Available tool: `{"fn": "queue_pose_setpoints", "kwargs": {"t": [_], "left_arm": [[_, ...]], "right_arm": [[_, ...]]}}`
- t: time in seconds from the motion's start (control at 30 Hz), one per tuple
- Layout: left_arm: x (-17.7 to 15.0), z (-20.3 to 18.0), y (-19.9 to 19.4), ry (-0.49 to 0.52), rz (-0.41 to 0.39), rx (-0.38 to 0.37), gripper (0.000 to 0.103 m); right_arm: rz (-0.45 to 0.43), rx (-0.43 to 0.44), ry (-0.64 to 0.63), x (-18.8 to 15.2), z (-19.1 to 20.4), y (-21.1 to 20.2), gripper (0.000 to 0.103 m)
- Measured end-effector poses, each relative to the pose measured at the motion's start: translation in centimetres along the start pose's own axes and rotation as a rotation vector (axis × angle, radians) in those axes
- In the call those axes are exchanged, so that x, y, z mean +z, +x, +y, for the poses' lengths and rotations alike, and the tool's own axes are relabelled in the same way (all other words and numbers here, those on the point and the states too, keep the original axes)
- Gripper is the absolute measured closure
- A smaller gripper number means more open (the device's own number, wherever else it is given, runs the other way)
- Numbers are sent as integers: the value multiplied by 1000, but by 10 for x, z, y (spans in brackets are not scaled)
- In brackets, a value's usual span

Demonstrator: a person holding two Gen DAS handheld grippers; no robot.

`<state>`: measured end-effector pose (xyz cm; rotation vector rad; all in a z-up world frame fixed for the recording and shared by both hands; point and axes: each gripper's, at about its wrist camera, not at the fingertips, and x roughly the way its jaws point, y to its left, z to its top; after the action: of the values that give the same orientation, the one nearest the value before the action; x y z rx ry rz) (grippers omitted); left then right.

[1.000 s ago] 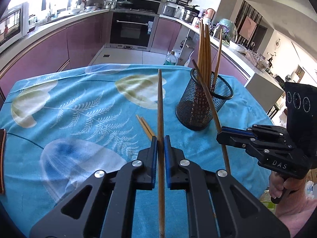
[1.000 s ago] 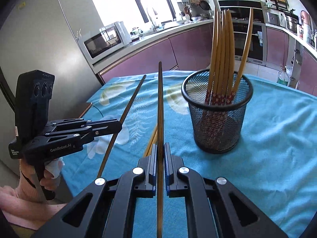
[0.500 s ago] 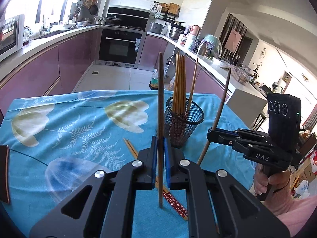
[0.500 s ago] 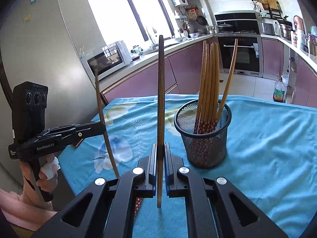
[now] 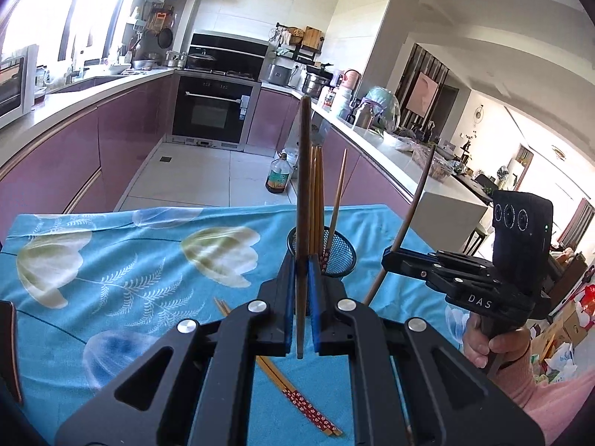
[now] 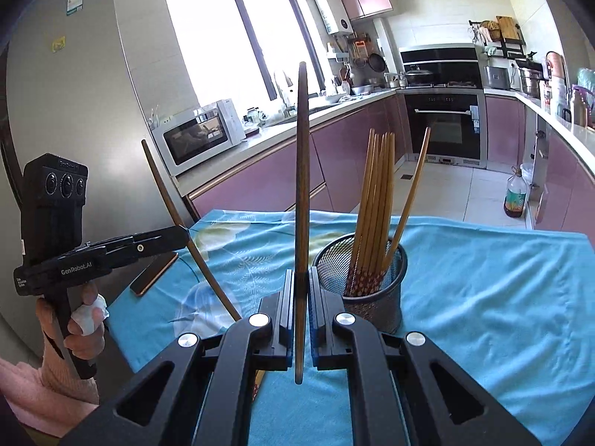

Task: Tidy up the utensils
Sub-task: 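Raise the left tool's chopstick upright over the cup while the right tool carries its own, then lower both chopsticks into the mesh cup and open both tools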

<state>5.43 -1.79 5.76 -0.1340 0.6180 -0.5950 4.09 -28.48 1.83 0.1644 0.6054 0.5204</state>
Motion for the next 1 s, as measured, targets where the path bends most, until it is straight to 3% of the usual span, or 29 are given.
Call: {"fn": "queue_pose_setpoints", "kwargs": {"t": [0.6,1.0], "left_arm": [[75,-23,7,45,-110,-39,95],[88,-34,64,102,-27,11,95]], "right_arm": [[-144,-60,-45,52,-16,-25,97],[-108,-85,-26,58,-29,5,97]]}}
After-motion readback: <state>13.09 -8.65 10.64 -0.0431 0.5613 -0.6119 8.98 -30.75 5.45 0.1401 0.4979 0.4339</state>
